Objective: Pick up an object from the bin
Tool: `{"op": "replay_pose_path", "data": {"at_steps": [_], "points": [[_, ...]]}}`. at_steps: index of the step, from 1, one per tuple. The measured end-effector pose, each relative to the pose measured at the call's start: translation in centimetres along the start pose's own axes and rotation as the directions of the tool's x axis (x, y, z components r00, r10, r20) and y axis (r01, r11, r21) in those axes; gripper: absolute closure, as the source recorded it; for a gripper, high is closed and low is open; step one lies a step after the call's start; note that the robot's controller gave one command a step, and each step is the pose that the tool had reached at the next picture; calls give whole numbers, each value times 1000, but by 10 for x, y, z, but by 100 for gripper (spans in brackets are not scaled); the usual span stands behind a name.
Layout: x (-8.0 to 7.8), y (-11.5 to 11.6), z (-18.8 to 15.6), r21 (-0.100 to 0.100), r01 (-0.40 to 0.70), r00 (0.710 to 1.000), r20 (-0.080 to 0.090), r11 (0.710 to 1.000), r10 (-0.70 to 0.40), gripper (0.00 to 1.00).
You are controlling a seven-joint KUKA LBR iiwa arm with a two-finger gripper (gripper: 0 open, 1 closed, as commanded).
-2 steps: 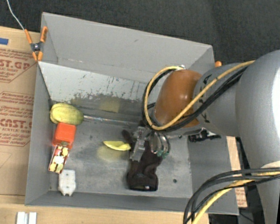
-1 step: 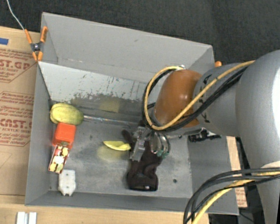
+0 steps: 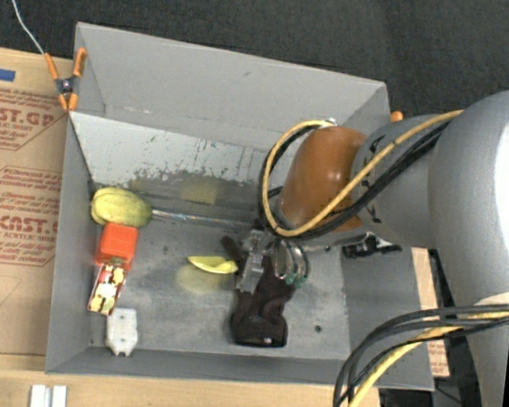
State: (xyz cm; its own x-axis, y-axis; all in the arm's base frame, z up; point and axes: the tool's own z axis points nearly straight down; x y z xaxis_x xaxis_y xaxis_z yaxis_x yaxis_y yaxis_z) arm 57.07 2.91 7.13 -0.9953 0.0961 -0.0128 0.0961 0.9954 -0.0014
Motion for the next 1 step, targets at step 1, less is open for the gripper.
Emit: {"op": "replay_pose_path", "data": {"at_steps": [1], "points": [[0, 0, 0, 0, 0, 1000, 0, 1000, 0, 100]]}}
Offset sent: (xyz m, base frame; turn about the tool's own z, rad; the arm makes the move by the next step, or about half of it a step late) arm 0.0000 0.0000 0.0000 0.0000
